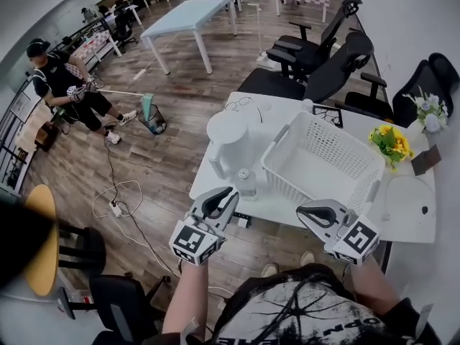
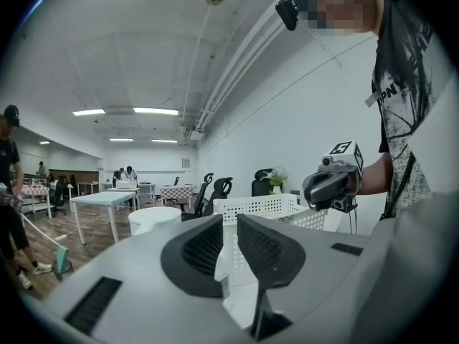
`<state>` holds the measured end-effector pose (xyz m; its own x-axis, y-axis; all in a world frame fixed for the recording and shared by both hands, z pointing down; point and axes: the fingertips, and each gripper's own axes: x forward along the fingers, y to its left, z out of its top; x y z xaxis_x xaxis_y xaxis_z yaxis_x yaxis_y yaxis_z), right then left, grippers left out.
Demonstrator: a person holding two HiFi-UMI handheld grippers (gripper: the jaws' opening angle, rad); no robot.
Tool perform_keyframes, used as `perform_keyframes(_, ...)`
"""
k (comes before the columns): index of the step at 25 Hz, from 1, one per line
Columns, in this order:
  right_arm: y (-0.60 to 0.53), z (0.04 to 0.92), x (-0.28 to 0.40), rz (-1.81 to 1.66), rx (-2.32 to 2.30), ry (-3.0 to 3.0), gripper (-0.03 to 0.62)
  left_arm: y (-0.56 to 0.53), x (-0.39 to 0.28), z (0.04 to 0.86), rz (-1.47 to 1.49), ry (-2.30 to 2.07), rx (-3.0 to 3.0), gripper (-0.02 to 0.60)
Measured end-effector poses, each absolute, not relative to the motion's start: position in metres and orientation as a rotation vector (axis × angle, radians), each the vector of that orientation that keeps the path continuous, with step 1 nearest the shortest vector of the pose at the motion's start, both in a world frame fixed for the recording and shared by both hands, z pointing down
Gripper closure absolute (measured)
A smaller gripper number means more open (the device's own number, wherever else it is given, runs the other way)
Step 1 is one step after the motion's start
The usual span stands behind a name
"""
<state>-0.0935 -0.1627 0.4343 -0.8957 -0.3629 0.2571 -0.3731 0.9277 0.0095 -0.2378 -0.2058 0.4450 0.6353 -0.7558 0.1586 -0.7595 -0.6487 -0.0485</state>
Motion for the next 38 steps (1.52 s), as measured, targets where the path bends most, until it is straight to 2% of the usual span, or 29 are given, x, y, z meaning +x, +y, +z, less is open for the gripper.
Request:
perform_keyframes(2,-0.162,0.440,-0.096,0.074,0.571,-2.829,0.571,-0.197,-0.234,0.449,0.241,-1.277,2.820,0.546)
perform_keyframes(5,-0.159,0.450,-0.103,0.103,0.591,-2.820,0.571,-0.181,-0.232,0.451,0.234,-1.234,2.821,0.571)
perform_keyframes(38,-0.142,0.472,-0.132,0.089,0.650,-2.767,0.572,-0.135,-0.235,0.470,0.237,-1.118,2.779,0.571)
